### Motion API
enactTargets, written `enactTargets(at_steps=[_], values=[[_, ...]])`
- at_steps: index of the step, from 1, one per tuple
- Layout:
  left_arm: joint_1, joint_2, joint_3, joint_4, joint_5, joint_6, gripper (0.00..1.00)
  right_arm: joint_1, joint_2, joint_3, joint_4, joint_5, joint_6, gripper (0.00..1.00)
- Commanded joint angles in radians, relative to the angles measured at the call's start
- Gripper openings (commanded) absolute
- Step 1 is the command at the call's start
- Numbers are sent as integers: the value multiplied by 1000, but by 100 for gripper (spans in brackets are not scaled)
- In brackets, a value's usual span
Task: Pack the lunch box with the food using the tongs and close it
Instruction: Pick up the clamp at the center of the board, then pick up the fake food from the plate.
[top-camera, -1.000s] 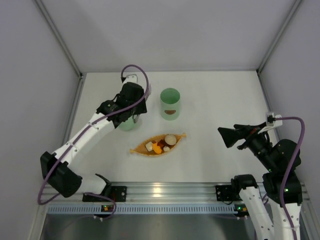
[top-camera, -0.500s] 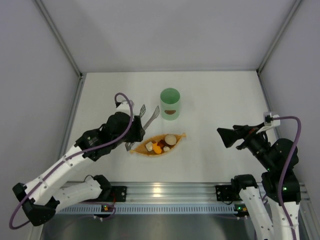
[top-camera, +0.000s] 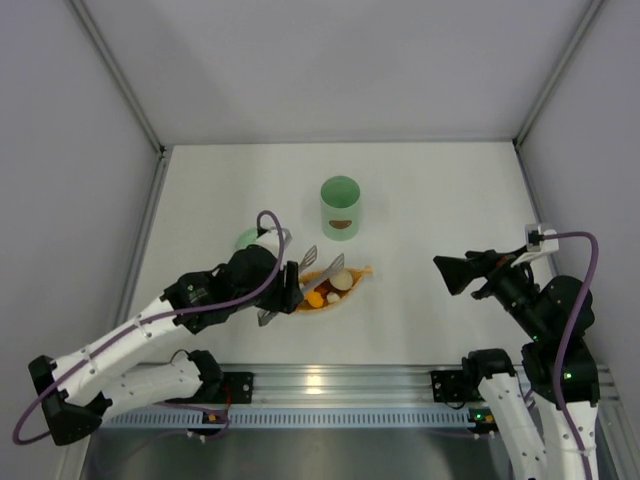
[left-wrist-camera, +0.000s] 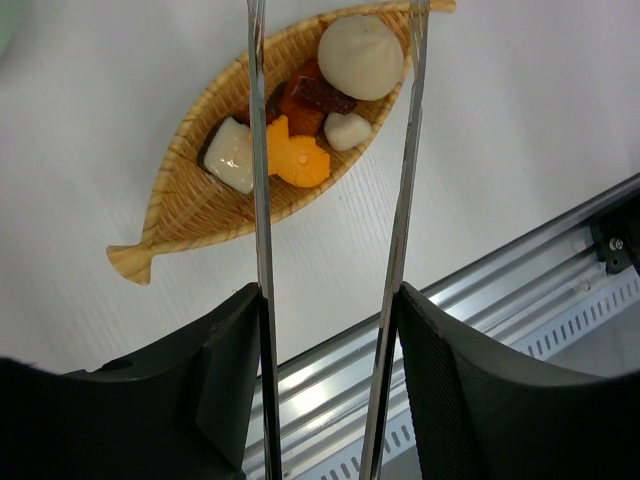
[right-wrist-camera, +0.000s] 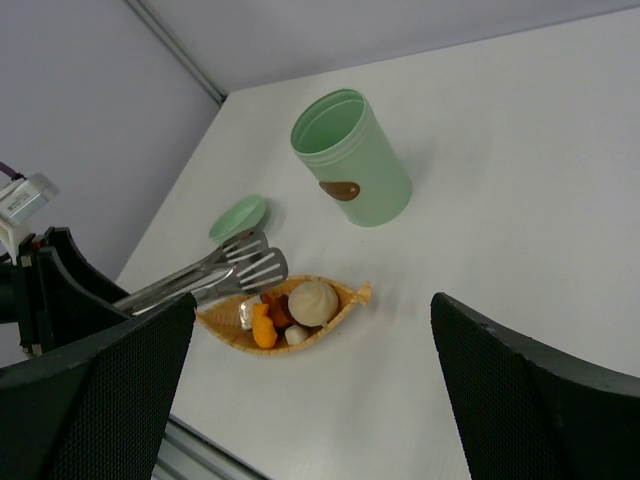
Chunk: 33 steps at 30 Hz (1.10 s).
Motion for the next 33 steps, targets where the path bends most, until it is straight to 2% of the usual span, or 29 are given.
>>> enactTargets(at_steps=[1,7,13,33], values=[[-73,29,-4,54,-6,-1,59,-15,-9,4,-8,3,-17,100],[-176,116,25,45,-135,-32,61,-15,-14,10,-16,4,-21,100],[-183,142,34,41,-198,-47,61,-15,-15,19,-30,7,-30,99],[-185,179,47,102,-112,-4,61,-15,-9,38,-41,14,-38,100]])
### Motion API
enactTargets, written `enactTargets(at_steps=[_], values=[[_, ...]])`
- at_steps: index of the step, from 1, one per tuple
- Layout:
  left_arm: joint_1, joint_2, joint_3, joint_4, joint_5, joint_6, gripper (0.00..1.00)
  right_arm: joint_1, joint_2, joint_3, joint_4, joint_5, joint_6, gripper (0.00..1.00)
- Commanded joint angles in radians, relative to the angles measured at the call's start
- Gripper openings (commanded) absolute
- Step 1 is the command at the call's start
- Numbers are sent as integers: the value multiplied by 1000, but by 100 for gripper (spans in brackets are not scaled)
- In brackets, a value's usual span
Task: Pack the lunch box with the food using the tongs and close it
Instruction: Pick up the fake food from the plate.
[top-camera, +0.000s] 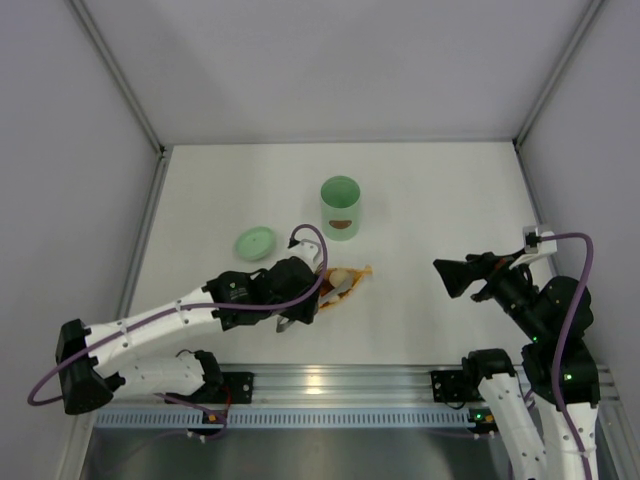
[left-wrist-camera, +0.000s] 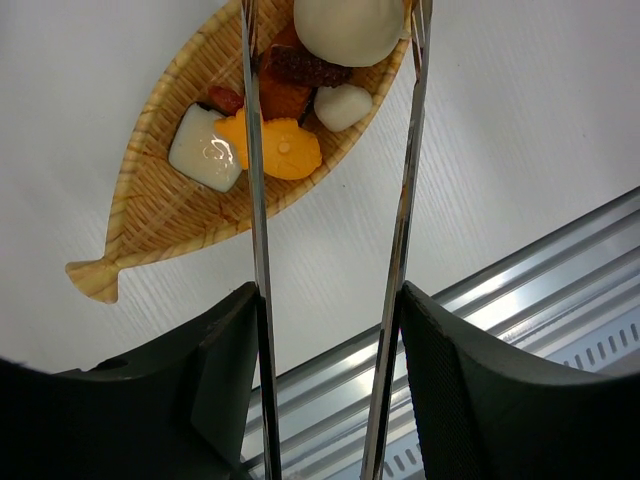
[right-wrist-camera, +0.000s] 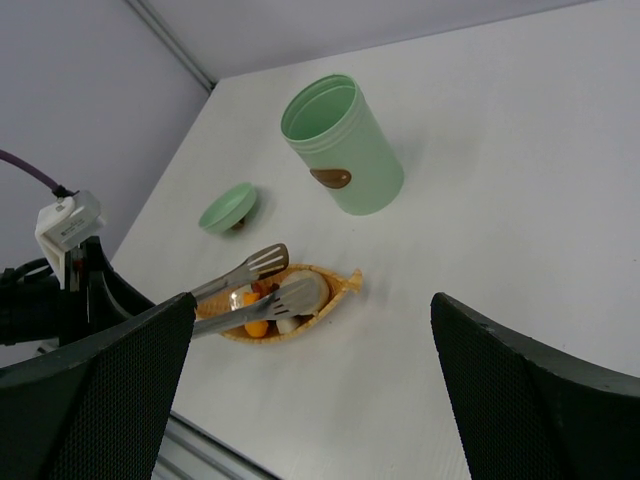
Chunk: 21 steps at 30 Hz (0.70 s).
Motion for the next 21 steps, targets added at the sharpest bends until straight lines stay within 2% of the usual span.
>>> enactTargets(at_steps=[1,15,21], values=[[-7,-20,42,66,12,11,61,-15,-4,37,-4,10,-11,99],[-7,32,54,52,39,17,60,-15,-8,25,-8,10,-8,99],[-7,34,55,38,21,13,52,-15,-10,22,-11,10,-10,99]])
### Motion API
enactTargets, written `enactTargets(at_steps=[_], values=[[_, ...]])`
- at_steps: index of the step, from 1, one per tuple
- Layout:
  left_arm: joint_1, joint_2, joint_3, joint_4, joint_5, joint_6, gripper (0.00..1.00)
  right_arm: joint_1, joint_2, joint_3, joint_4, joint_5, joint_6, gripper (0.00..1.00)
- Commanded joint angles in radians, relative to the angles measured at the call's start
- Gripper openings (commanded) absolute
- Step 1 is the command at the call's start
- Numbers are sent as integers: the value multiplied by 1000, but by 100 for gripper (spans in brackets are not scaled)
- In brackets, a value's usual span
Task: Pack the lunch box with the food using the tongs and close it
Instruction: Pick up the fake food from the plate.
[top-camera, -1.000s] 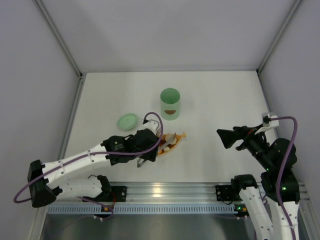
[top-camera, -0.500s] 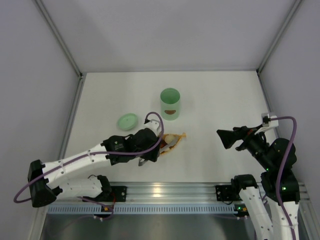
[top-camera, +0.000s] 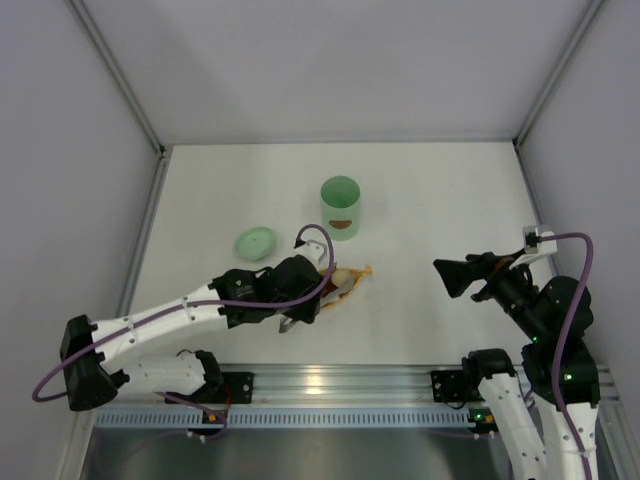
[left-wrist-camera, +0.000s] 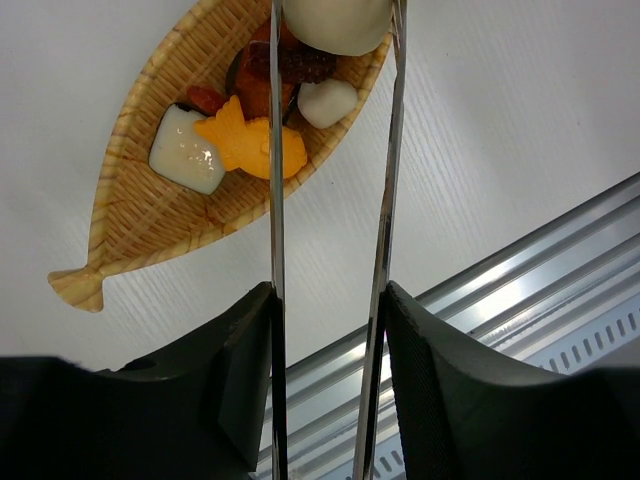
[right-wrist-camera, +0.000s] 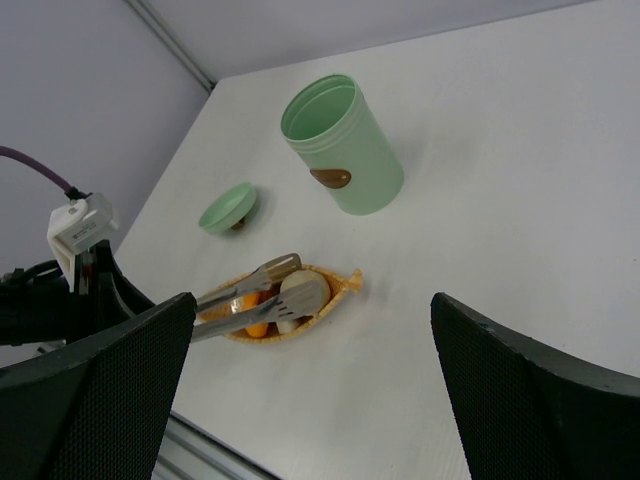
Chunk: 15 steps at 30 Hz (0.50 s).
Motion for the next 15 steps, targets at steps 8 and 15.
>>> enactTargets(at_steps=[8,15], values=[[-7,-26,79,0,-42,4,33,-15,-13,22,-10,9,-7,100],[-7,-43,191,-46,-90,15,31,-15,-13,22,-11,9,-7,100]])
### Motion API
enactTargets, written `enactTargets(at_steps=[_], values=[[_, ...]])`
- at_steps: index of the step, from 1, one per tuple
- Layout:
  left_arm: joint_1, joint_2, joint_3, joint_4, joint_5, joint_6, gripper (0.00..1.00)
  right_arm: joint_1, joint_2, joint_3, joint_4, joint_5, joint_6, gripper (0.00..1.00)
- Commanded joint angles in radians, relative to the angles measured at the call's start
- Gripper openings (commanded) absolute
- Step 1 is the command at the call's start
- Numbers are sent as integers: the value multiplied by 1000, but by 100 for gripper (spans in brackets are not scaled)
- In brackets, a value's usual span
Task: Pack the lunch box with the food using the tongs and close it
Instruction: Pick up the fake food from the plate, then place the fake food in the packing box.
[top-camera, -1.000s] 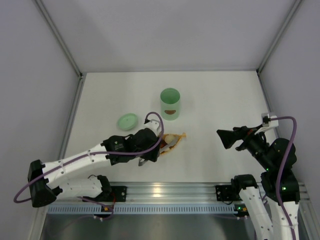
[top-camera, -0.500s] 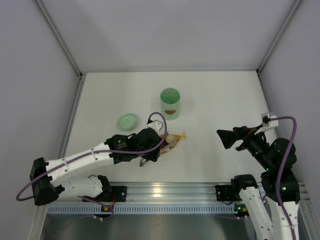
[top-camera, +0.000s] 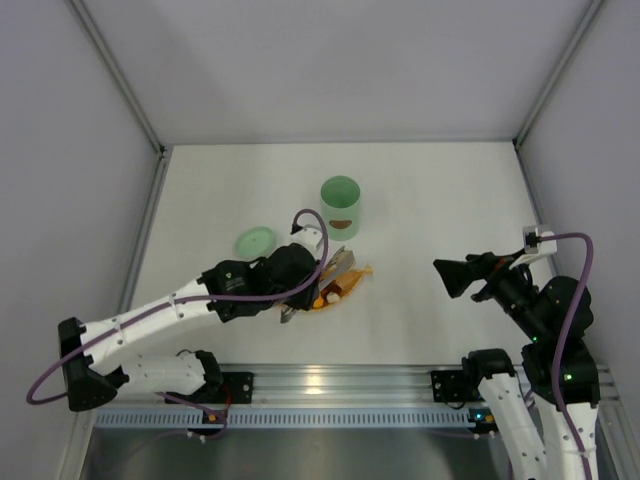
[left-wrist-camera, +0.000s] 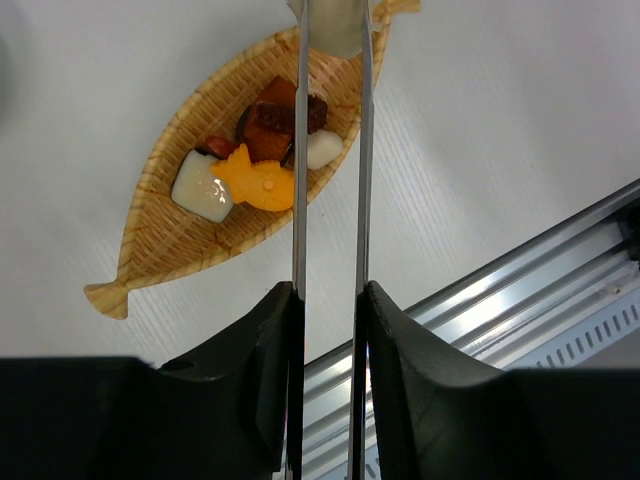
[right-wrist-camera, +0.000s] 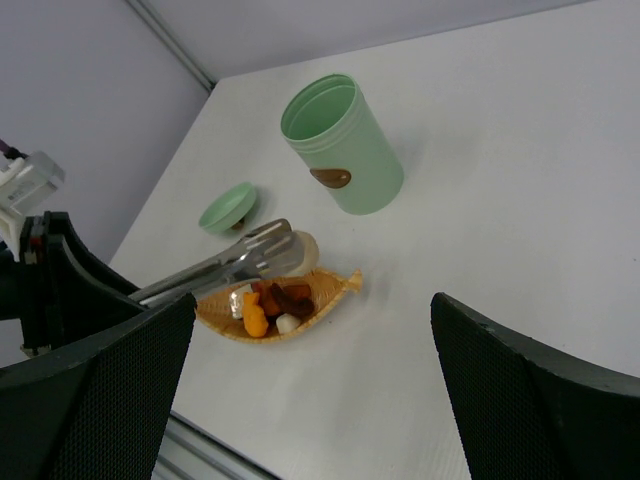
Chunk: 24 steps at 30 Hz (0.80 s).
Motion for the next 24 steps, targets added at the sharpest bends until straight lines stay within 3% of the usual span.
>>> enactTargets(at_steps=[1,10,15,24], values=[[-4,-42,138,-5,-85,12,32,-15,-11,23,-11,9,-9,99],[9,103,468,-64,-253,68,37,-16,-8,28,-2,5,1,100],[69,248,606,-71,-227,85,38,-15,-7,36,-8,2,1,100],[219,363,620,-4,-107,105,38,-15,-11,39,-15,2,-4,99]])
